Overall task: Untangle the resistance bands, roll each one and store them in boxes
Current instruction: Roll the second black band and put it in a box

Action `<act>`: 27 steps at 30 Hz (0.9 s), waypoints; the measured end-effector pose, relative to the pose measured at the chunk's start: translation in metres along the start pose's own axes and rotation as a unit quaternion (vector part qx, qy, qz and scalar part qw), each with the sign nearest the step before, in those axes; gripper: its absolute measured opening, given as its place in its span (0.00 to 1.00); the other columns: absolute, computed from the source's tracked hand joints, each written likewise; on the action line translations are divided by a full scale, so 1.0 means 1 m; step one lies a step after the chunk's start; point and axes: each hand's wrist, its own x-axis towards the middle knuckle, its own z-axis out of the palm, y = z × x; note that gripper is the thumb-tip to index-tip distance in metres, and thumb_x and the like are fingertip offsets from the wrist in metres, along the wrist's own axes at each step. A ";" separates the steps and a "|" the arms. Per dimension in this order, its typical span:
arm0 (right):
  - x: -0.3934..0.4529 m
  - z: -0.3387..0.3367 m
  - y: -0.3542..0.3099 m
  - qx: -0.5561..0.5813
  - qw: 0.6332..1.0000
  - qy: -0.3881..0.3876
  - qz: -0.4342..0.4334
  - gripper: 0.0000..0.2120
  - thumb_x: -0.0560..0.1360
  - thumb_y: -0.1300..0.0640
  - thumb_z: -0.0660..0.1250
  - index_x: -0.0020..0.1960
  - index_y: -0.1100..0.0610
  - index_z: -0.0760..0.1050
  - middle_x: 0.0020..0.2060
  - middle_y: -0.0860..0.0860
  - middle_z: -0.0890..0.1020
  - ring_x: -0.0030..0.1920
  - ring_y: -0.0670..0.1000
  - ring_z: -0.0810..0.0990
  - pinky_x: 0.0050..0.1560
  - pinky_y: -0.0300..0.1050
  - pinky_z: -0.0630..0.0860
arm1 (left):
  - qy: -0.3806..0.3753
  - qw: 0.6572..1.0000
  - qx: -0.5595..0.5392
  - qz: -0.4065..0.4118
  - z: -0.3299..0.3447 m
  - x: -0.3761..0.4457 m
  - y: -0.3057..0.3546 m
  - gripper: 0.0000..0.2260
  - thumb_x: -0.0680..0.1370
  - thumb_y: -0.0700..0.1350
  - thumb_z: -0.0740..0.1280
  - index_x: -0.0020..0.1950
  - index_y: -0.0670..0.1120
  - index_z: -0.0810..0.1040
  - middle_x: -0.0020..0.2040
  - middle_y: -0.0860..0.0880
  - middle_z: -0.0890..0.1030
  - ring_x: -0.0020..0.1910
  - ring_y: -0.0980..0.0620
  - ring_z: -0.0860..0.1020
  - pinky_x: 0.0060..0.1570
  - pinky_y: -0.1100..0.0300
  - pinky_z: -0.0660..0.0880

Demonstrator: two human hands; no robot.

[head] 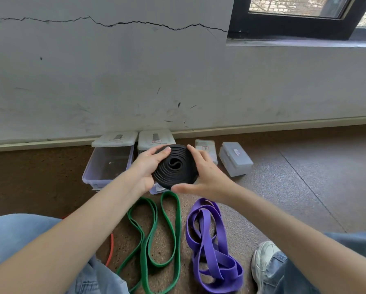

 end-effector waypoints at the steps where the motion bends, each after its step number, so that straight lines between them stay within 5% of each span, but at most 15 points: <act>1: 0.003 0.006 0.002 -0.033 0.999 -0.016 0.003 0.55 0.64 0.39 0.74 0.76 0.53 0.42 0.71 0.49 0.55 0.70 0.49 0.57 0.69 0.42 0.60 | 0.016 1.000 0.003 -0.006 -0.001 0.004 -0.002 0.08 0.78 0.39 0.64 0.57 0.43 0.76 0.42 0.44 0.80 0.37 0.49 0.80 0.32 0.56 0.78; 4: 0.020 0.016 0.012 -0.135 0.991 -0.002 0.012 0.58 0.62 0.36 0.73 0.76 0.55 0.40 0.72 0.55 0.52 0.72 0.56 0.54 0.71 0.49 0.59 | 0.058 0.998 0.002 -0.018 0.001 0.021 -0.011 0.10 0.78 0.40 0.64 0.60 0.43 0.75 0.49 0.43 0.80 0.45 0.45 0.79 0.37 0.53 0.75; 7: 0.041 0.028 0.020 -0.154 0.987 0.038 0.032 0.55 0.61 0.36 0.74 0.75 0.54 0.46 0.68 0.58 0.56 0.67 0.59 0.62 0.66 0.52 0.68 | 0.108 0.994 -0.006 -0.021 -0.002 0.042 -0.023 0.10 0.79 0.42 0.64 0.59 0.44 0.75 0.58 0.40 0.78 0.55 0.41 0.77 0.47 0.49 0.75; 15: 0.097 0.070 0.057 -0.114 0.991 0.042 0.055 0.51 0.63 0.43 0.76 0.75 0.53 0.49 0.68 0.54 0.64 0.66 0.56 0.67 0.59 0.51 0.71 | 0.172 0.985 0.015 -0.016 -0.034 0.107 -0.056 0.07 0.78 0.43 0.65 0.55 0.49 0.75 0.60 0.41 0.77 0.57 0.42 0.76 0.49 0.50 0.75; 20: 0.133 0.087 0.095 -0.002 0.995 0.000 0.097 0.46 0.62 0.48 0.77 0.72 0.54 0.56 0.64 0.54 0.66 0.63 0.54 0.69 0.59 0.45 0.69 | 0.069 0.990 0.106 -0.064 -0.068 0.144 -0.071 0.18 0.78 0.43 0.65 0.67 0.46 0.69 0.60 0.45 0.76 0.52 0.49 0.76 0.41 0.61 0.77; 27: 0.211 0.102 0.145 -0.003 0.989 -0.067 0.130 0.47 0.62 0.46 0.78 0.73 0.54 0.56 0.63 0.55 0.66 0.62 0.54 0.69 0.58 0.43 0.67 | 0.120 0.860 0.494 0.053 -0.121 0.187 -0.097 0.20 0.79 0.47 0.62 0.70 0.46 0.67 0.68 0.46 0.70 0.65 0.49 0.70 0.58 0.57 0.67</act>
